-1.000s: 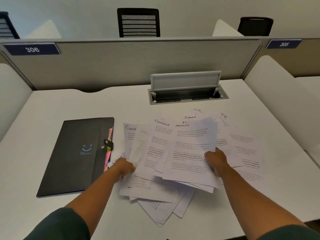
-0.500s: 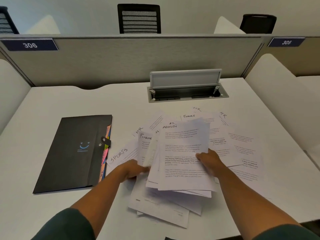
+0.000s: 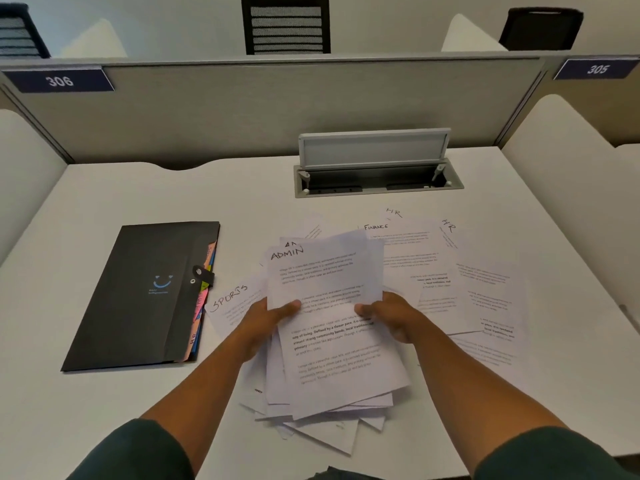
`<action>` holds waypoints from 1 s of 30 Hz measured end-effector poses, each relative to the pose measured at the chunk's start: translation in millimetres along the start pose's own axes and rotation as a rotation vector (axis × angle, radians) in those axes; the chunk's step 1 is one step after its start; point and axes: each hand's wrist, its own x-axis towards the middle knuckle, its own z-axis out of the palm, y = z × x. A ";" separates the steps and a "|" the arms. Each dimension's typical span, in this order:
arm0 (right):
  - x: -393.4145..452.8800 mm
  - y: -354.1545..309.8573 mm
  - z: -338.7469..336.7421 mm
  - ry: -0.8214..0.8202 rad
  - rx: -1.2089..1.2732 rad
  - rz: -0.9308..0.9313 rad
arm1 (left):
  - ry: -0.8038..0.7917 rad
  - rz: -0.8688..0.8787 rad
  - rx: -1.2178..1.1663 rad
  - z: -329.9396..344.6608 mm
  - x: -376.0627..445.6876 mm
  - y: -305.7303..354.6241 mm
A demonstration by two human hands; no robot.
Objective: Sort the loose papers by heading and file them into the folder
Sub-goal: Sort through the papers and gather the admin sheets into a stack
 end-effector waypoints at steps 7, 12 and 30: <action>11.2 -10.3 -6.4 0.015 0.113 -0.034 | 0.090 0.047 -0.109 9.8 0.6 0.4; 20.7 -17.4 -22.4 0.429 -0.067 -0.174 | 0.189 0.045 -0.109 10.3 6.6 4.7; 33.7 -9.6 -37.4 0.021 -0.806 -0.306 | 0.351 -0.026 -0.100 -7.9 7.7 -6.3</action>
